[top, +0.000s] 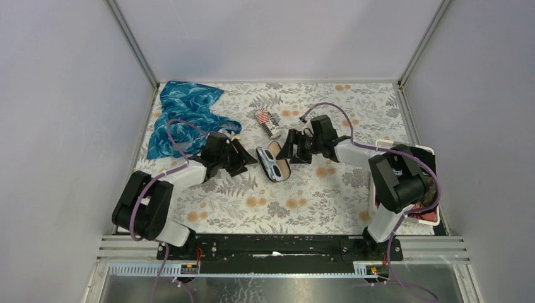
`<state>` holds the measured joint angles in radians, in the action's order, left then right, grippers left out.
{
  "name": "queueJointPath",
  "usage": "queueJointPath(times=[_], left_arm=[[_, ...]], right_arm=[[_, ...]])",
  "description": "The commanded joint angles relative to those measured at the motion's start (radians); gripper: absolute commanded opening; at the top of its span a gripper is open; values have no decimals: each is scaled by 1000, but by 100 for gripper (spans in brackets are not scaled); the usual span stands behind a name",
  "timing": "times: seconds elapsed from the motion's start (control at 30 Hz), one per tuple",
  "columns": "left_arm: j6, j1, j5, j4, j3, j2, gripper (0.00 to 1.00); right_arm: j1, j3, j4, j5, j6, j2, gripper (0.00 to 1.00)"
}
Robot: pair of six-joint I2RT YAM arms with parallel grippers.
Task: Organize the sunglasses
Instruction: Adjust the sunglasses case at the center of the board, then close the sunglasses case at the center of the board.
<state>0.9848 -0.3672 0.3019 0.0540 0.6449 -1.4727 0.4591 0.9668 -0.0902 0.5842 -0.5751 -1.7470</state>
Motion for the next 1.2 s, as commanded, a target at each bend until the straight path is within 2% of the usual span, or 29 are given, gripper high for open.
queueJointPath(times=[0.0, 0.1, 0.2, 0.33, 0.5, 0.63, 0.73, 0.87, 1.17], left_arm=[[-14, 32, 37, 45, 20, -2, 60], [0, 39, 54, 66, 20, -11, 53], [30, 39, 96, 118, 11, -39, 47], [64, 39, 135, 197, -4, -72, 37], [73, 39, 148, 228, 2, -111, 20], [81, 39, 168, 253, 12, -145, 13], [77, 40, 190, 260, 27, -173, 9], [78, 39, 211, 277, 36, -207, 6], [98, 30, 250, 320, 51, -259, 4]], right_arm=[[-41, -42, -54, -62, -90, 54, 76], [-60, -57, -88, -100, -128, 57, 58], [-64, -52, -120, -92, -146, 43, 47], [-65, -48, -158, -70, -177, 19, 43], [-64, -41, -196, -43, -202, -18, 40], [-63, -36, -216, -26, -212, -49, 39], [-63, -31, -227, -1, -220, -76, 37], [-64, -39, -245, 17, -231, -94, 26], [-61, -31, -259, 44, -240, -107, 17]])
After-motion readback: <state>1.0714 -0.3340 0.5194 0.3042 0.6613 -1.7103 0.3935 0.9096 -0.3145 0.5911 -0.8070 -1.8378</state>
